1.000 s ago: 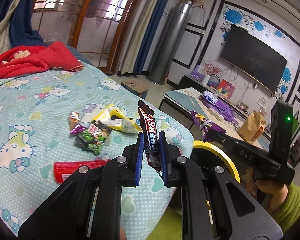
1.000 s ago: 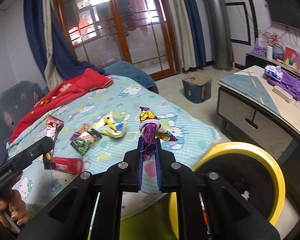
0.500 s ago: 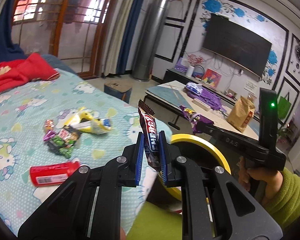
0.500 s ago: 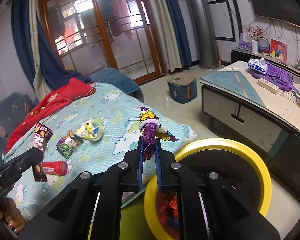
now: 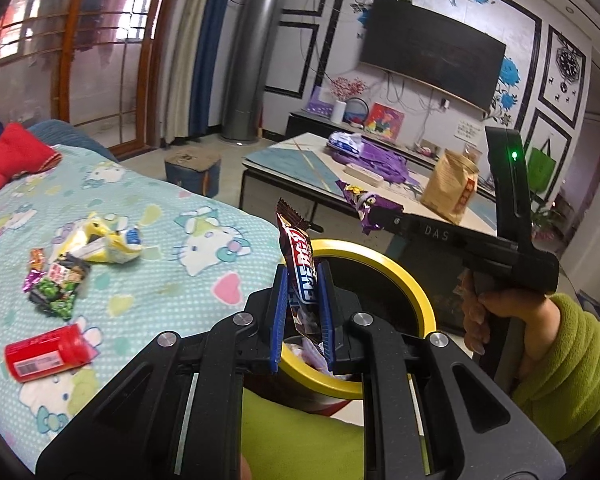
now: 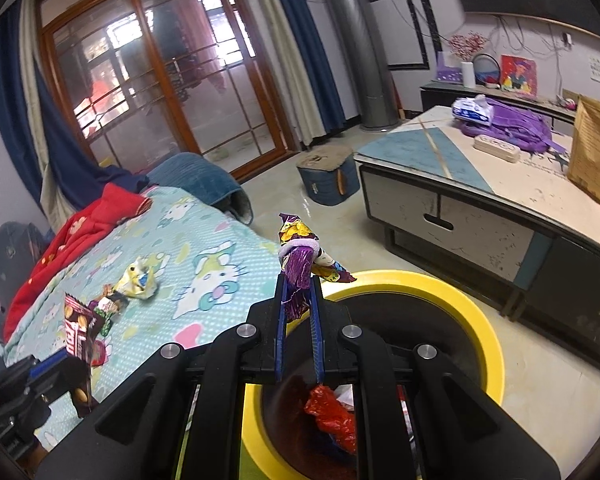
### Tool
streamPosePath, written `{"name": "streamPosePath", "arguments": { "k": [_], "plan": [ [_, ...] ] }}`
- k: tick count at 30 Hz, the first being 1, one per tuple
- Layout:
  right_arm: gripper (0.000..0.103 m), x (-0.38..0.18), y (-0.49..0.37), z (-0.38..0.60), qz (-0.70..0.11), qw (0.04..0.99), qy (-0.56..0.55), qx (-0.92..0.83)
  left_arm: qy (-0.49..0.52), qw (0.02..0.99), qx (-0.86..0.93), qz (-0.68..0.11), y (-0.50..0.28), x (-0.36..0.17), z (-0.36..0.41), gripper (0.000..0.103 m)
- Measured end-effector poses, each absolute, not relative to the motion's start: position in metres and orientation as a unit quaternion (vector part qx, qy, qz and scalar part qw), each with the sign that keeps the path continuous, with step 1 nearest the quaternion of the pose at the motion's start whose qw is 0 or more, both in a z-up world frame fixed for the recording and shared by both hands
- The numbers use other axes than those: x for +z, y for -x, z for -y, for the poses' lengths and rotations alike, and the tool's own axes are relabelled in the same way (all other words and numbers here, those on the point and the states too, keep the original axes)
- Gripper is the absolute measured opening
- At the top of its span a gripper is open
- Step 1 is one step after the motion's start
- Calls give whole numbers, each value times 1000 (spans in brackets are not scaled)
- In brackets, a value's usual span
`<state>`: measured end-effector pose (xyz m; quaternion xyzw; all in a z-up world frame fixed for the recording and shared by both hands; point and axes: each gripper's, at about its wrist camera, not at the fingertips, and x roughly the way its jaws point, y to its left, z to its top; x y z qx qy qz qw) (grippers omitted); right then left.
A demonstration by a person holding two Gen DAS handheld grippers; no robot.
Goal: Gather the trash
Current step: 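Carry the chocolate bar and purple wrapper over the yellow bin, then open both tools to drop the chocolate bar and purple wrapper into the bin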
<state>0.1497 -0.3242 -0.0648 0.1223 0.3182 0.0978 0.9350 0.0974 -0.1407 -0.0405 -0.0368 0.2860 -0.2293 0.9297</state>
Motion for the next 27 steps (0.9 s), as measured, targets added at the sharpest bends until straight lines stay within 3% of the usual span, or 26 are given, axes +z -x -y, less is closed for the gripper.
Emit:
{"name": "streamPosePath", "arguments": {
  "k": [13, 27],
  "plan": [
    [11, -85, -159, 359, -354, 918, -161, 75, -21, 918, -275, -284, -109, -50, 189, 10],
    [11, -106, -164, 386, -384, 901, -194, 55, -14, 893, -307, -330, -139, -79, 214, 10]
  ]
}}
